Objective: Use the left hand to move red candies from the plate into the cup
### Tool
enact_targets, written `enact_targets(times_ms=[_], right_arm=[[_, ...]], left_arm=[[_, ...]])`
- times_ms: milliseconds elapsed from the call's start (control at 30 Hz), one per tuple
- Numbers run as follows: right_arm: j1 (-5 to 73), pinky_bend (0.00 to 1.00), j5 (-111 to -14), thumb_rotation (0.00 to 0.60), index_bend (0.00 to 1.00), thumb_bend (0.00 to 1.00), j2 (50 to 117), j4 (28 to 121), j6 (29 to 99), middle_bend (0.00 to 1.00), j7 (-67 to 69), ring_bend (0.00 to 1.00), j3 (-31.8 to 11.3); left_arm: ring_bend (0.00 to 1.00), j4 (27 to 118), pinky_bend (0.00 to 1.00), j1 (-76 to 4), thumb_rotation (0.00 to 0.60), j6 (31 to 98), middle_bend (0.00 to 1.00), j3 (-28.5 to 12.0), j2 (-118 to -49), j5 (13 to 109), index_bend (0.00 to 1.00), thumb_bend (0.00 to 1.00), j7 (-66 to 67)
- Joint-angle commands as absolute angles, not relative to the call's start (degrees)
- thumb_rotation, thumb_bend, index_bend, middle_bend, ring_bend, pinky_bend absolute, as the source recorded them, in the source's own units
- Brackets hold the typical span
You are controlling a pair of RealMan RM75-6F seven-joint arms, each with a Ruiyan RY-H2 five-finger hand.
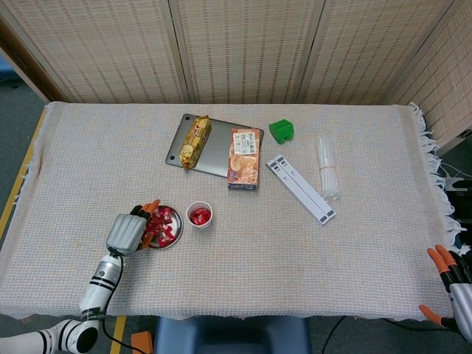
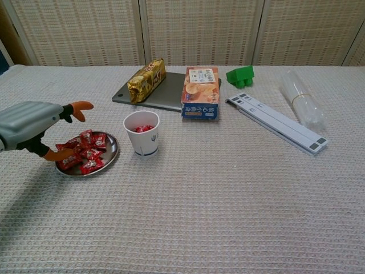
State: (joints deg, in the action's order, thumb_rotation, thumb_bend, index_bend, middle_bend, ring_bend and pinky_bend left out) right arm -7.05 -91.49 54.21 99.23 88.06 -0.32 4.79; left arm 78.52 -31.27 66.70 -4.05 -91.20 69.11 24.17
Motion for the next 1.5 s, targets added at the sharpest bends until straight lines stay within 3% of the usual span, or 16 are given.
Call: enact_targets(times_ms=[33,333,833,1500], right_arm=[[-7.1,0.0,-91.7,0.6,0.0,0.04,54.3,99.2,88.2,0.0,-0.4,0.0,4.9],[-7.3,0.0,-92.4,0.6,0.0,0.04,54.2,99.0,88.6,0.0,-0.1,0.0,5.1],[-7.1,0.0,-92.4,0.6,0.0,0.04,54.2,99.0,88.1,0.0,-0.4,0.0,5.3],[-6.9,0.0,-91.7,0.6,0.0,0.04,54.2,99.2,87.8,0.0,-0.6,0.0,5.0]], left_arm=[[0.22,77.1,1.0,-30.5,0.6,65.9,0.18,-3.1,-91.7,68.6,0.05,0.35,25.5],[0.23,74.9,1.0,-29.8,0.6,65.2,0.19,-1.5,-94.2,69.6,0.06,0.35,28.7],[0.29,74.0,1.0,-30.1,0.6,64.8,0.25,-2.5,-95.7,70.9,0.15,0.35,31.2],[0.3,83.0,1.0,-33.4,0.6,61.9,0.28,-6.4,-92.1,66.1,0.19,0.35,37.8]])
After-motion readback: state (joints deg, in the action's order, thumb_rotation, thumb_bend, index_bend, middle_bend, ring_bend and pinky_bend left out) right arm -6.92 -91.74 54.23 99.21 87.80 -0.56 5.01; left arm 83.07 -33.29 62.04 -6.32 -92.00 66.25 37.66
